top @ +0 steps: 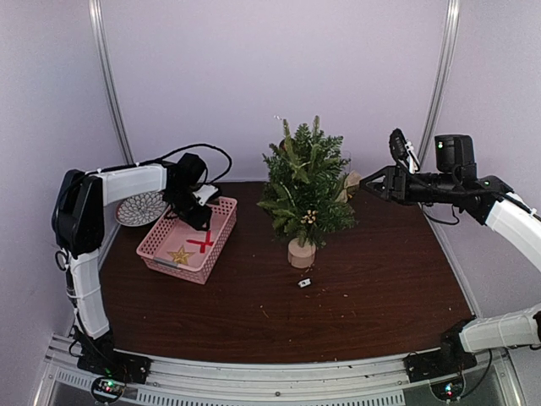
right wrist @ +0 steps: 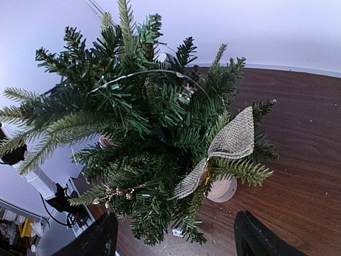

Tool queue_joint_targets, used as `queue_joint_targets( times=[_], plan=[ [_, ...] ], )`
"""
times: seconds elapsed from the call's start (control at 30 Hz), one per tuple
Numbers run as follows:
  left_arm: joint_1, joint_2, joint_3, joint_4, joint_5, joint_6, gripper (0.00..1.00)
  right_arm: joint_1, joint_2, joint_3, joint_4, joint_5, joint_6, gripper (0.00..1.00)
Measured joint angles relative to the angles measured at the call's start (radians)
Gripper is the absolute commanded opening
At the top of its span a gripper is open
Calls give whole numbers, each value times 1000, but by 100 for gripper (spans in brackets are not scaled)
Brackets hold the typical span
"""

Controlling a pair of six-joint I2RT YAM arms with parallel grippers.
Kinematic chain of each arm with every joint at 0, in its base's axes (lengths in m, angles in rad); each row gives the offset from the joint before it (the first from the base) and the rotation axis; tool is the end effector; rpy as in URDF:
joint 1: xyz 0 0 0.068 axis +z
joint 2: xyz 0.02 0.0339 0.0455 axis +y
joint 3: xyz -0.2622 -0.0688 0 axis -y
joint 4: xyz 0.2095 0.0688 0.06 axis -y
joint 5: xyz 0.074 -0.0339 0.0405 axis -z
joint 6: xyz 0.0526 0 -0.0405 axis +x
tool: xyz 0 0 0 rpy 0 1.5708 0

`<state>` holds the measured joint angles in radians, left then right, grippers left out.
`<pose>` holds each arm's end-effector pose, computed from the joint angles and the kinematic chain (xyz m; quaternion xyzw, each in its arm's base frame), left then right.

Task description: Decorate the small christmas tree

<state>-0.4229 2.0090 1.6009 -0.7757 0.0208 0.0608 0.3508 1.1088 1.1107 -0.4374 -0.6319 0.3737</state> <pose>0.3599 -0.1632 0.2056 0.2370 0.9522 -0.0447 0.1873 0.1941 0.1041 0.3595 -0.1579 0.8033 0.4261 0.3850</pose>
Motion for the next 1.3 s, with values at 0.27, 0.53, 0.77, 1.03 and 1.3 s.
queue_joint_targets(
  times=[0.27, 0.53, 0.77, 1.03, 1.3],
  plan=[
    [23, 82, 34, -85, 61, 59, 26, 0, 0, 0, 0, -5, 1, 78],
    [23, 157, 72, -110, 62, 95, 24, 0, 0, 0, 0, -19, 14, 79],
    [22, 172, 79, -114, 66, 115, 10, 0, 2, 0, 1, -21, 18, 79],
    [10, 181, 71, -107, 51, 115, 0, 0, 5, 5, 3, -23, 18, 79],
    [22, 68, -63, -20, 49, 18, 0, 0, 1, 5, 0, -22, 16, 79]
  ],
)
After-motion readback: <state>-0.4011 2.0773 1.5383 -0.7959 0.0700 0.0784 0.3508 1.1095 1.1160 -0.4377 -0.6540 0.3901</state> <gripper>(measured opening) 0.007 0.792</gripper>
